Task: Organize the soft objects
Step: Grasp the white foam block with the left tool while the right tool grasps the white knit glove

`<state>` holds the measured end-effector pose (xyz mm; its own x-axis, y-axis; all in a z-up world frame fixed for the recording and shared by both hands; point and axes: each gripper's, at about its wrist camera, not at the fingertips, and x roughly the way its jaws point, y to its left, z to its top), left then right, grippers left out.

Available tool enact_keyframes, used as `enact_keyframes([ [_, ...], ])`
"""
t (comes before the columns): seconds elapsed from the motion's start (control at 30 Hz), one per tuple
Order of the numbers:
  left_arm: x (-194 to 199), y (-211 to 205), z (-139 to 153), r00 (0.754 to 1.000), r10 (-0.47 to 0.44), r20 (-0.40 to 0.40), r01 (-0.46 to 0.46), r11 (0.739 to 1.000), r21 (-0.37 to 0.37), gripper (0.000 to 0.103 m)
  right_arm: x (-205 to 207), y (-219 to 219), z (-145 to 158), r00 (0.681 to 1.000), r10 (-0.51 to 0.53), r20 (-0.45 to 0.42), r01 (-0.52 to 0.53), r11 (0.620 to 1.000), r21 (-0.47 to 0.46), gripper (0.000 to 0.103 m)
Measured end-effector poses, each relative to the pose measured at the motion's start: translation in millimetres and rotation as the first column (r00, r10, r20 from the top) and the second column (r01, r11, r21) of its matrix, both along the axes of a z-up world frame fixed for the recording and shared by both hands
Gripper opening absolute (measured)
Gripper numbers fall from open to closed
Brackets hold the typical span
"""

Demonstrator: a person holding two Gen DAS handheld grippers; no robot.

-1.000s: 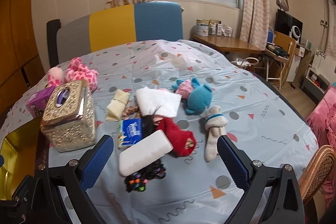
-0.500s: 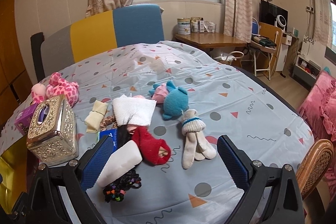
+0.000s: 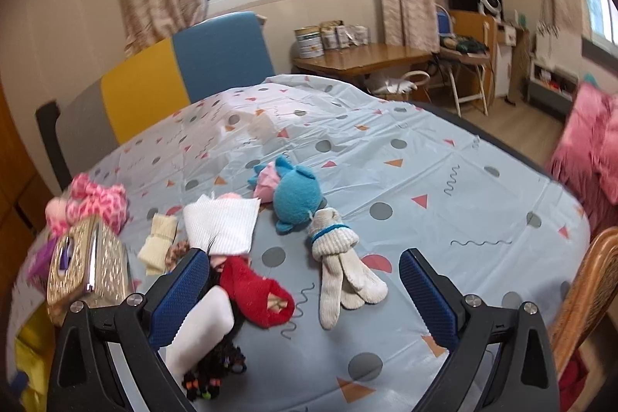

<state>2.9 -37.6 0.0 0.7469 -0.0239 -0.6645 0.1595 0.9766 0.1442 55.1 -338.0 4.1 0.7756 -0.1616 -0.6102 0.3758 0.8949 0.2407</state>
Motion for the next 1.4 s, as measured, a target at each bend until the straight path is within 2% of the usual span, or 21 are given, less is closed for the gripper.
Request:
enact_keyframes([
  [0.1,2.8,-2.5,-2.2,0.998,-0.060,-0.035,0.058,0.997,-0.060,0.103,3.2,-12.6,-6.7,1.000,-0.016,-0.005,0.016,0.996,0.084,0.101],
  [0.3,16.3,-11.4,1.6,0.986,-0.145,-0.088,0.125,0.973,-0.196,0.103,-3.6,-30.7,-15.2,0.999,-0.048,0.010,0.045,0.974,0.222,0.101],
  [0.43,29.2,-29.1,3.4,0.978,-0.184,-0.096,0.167,0.973,-0.159,0.101,-4.0,-30.8,-14.9,0.999,-0.040,0.019,0.035,0.971,0.237,0.101],
  [0.5,39.1,-37.4,1.5,0.969,-0.215,-0.119,0.193,0.966,-0.169,0.101,-3.7,-29.8,-14.4,0.999,-0.031,0.022,0.025,0.971,0.237,0.101],
  [0.57,48.6,-47.9,-1.1,0.960,-0.247,-0.129,0.225,0.961,-0.163,0.095,-2.7,-30.4,-14.6,0.999,-0.028,0.023,0.021,0.970,0.243,0.101],
  [0.73,76.6,-77.4,-14.7,0.917,-0.352,-0.189,0.330,0.933,-0.140,0.082,-1.4,-32.2,-17.5,1.000,-0.019,0.015,0.014,0.964,0.265,0.101],
  [0.83,93.6,-92.7,-23.3,0.890,-0.401,-0.217,0.376,0.915,-0.149,0.082,-0.2,-31.5,-18.1,1.000,-0.011,0.010,0.008,0.963,0.268,0.101],
  [0.93,104.2,-106.0,-29.0,0.872,-0.443,-0.209,0.420,0.896,-0.144,0.080,1.1,-31.0,-19.0,1.000,-0.003,0.007,0.001,0.962,0.272,0.101],
  [1.17,124.8,-130.9,-46.5,0.827,-0.506,-0.244,0.480,0.862,-0.159,0.078,3.7,-30.4,-21.1,1.000,0.007,-0.003,-0.006,0.960,0.278,0.101],
  [1.33,137.1,-140.2,-64.7,0.803,-0.517,-0.297,0.477,0.856,-0.199,0.057,5.3,-28.8,-22.3,1.000,0.010,-0.013,-0.007,0.963,0.271,0.101],
  [1.4,137.1,-137.8,-64.4,0.811,-0.513,-0.283,0.466,0.858,-0.218,0.057,6.0,-28.4,-22.5,1.000,0.008,-0.017,-0.004,0.964,0.265,0.101],
])
